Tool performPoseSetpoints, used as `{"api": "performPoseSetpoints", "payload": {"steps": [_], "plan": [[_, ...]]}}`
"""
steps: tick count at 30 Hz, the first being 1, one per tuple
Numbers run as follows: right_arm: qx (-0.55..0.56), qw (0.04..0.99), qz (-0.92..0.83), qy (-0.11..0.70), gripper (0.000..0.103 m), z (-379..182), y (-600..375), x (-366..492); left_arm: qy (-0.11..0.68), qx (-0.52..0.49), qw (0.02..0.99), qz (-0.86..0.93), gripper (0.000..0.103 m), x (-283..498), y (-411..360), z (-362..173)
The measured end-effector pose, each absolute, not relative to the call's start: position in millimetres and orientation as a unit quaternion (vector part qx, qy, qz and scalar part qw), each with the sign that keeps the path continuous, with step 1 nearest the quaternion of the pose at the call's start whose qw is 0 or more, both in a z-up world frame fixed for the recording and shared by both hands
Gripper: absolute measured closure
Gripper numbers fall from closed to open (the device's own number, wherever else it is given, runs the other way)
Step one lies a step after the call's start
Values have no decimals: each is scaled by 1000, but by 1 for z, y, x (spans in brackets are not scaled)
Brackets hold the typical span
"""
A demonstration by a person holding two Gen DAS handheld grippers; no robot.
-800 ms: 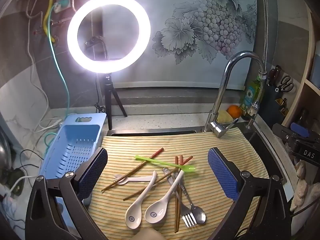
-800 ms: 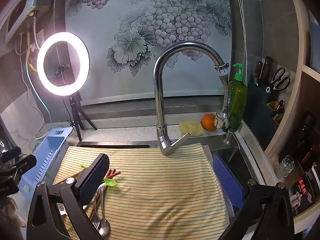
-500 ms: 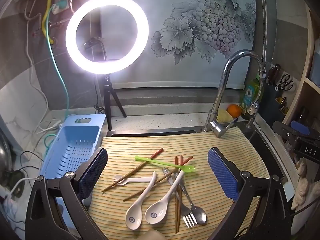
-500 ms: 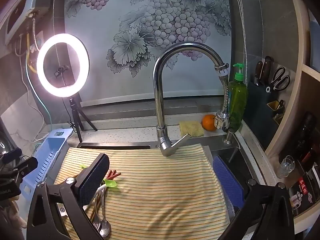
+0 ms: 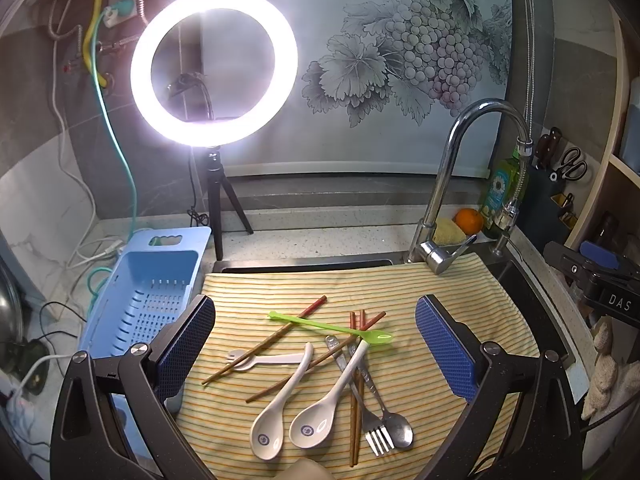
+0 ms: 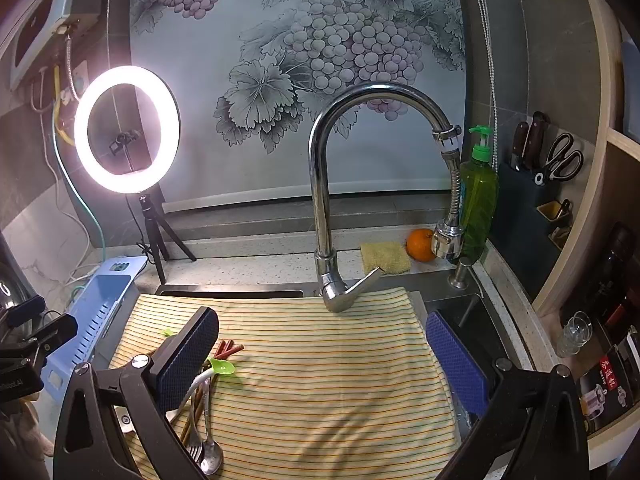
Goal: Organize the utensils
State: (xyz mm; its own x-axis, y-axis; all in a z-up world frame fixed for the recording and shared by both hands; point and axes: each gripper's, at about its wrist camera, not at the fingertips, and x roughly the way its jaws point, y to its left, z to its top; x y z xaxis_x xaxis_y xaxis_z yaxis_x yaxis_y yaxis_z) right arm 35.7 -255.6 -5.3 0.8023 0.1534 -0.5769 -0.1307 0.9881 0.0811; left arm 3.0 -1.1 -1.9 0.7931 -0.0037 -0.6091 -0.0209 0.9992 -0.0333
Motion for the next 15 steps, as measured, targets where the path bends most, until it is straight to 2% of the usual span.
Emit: {"api": "performPoseSetpoints", "payload": {"steps": [15], "plan": [[20, 949, 76, 307, 1, -6, -256, 36, 321, -18, 947, 4, 3, 1, -2, -3]]}}
